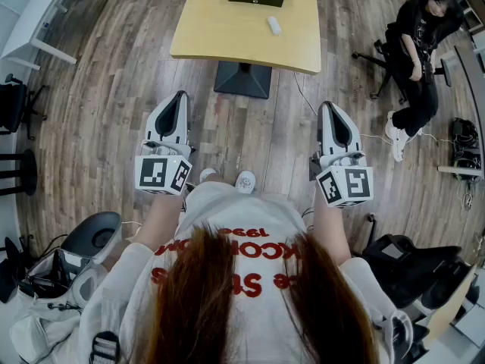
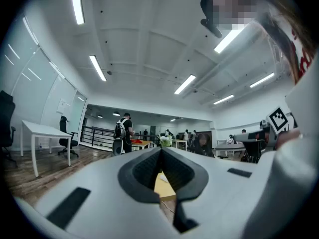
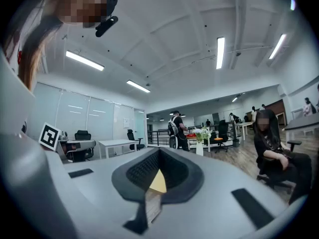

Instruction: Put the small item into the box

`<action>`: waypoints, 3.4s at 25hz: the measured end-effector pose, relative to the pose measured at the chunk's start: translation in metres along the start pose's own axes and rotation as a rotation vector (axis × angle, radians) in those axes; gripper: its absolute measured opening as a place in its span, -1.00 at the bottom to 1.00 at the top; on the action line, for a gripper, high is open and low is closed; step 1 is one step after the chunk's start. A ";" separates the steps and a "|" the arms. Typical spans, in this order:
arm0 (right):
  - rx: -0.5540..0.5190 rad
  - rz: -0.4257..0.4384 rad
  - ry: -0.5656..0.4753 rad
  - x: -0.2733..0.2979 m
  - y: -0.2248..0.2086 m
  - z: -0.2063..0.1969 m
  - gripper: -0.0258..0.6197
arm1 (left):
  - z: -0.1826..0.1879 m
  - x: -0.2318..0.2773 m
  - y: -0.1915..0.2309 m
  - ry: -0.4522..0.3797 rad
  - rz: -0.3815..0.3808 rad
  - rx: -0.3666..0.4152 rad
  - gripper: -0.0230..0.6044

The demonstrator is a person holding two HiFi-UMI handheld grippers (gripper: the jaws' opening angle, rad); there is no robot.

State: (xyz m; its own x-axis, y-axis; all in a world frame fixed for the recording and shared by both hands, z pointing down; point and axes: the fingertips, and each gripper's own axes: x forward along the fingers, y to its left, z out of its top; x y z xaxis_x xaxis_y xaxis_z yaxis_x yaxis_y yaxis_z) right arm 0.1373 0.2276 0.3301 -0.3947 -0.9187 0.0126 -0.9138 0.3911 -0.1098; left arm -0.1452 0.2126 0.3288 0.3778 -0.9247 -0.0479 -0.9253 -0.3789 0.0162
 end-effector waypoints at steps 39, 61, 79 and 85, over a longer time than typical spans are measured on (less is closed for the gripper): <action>0.033 -0.007 -0.010 0.147 -0.042 0.023 -0.90 | -0.009 0.158 0.063 0.003 -0.078 -0.044 -0.90; 0.068 -0.018 0.030 0.261 -0.088 0.013 -0.90 | -0.026 0.260 0.123 0.040 -0.059 -0.070 -0.90; 0.073 0.171 0.051 0.364 -0.178 0.015 -0.90 | -0.028 0.365 0.110 0.021 0.096 -0.033 -0.90; 0.110 0.156 0.135 0.375 -0.176 -0.017 -0.90 | -0.050 0.383 0.111 0.066 0.065 -0.046 -0.90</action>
State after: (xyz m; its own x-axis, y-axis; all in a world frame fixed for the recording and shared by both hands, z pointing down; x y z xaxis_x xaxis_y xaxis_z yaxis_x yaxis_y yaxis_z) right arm 0.1482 -0.1847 0.3709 -0.5464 -0.8290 0.1190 -0.8276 0.5128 -0.2282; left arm -0.1015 -0.1851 0.3626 0.3200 -0.9472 0.0205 -0.9459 -0.3182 0.0628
